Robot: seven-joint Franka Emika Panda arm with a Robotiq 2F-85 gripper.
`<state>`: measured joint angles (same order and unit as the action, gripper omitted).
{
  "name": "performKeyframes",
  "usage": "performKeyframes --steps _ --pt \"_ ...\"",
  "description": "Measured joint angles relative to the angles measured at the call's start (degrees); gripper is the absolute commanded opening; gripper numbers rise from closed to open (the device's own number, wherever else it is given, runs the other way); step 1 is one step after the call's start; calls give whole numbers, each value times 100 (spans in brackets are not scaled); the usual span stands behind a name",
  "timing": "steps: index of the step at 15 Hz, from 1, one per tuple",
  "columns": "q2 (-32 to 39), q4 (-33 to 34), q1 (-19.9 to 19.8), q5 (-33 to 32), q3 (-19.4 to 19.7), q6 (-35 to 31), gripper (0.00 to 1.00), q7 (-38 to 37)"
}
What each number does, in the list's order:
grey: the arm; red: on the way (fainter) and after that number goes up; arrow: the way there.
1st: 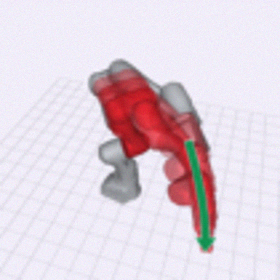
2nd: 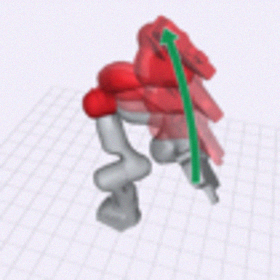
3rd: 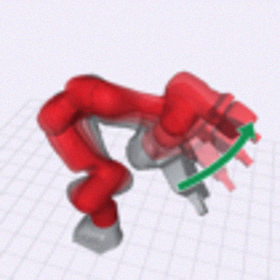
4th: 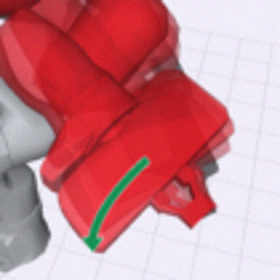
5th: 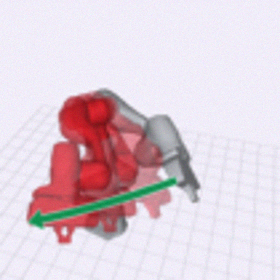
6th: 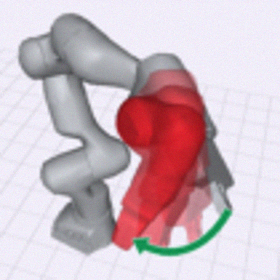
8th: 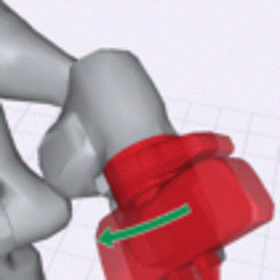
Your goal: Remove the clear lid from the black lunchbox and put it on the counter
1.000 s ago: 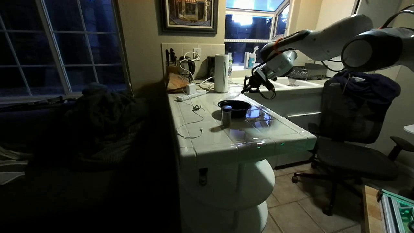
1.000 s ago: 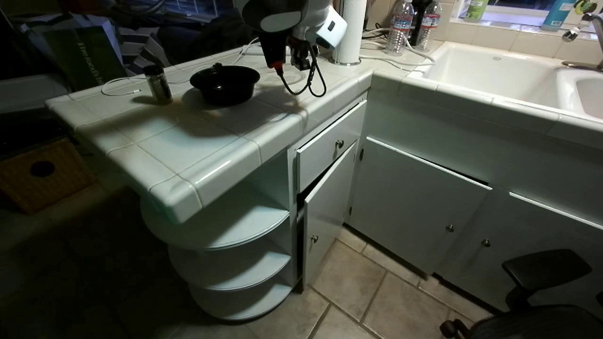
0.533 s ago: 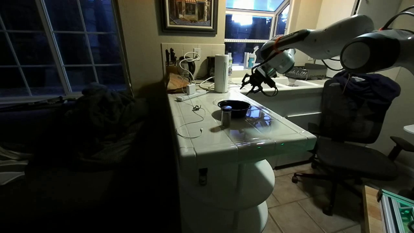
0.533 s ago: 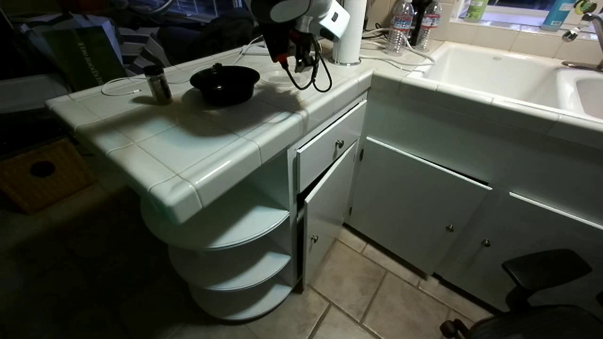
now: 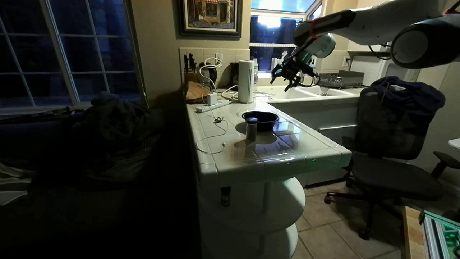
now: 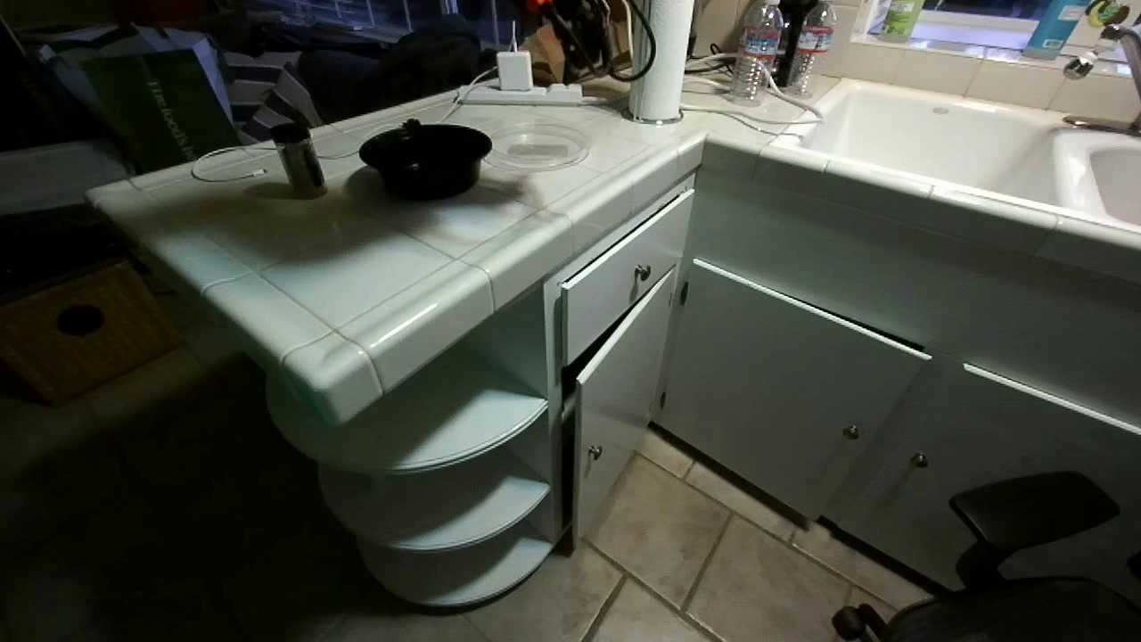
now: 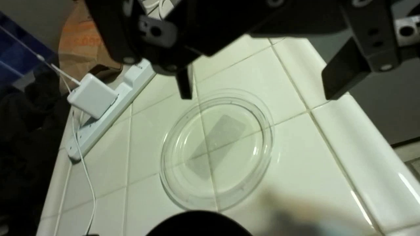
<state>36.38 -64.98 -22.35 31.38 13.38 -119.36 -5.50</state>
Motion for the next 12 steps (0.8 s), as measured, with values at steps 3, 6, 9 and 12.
performKeyframes --steps 3,6,9,12 --pt "-442 24 176 -684 90 953 100 52" --pt "-755 58 356 -1281 93 1716 100 291" --pt "-883 47 439 -1435 26 2201 100 826" --pt "-882 15 433 -1435 13 2231 100 984"
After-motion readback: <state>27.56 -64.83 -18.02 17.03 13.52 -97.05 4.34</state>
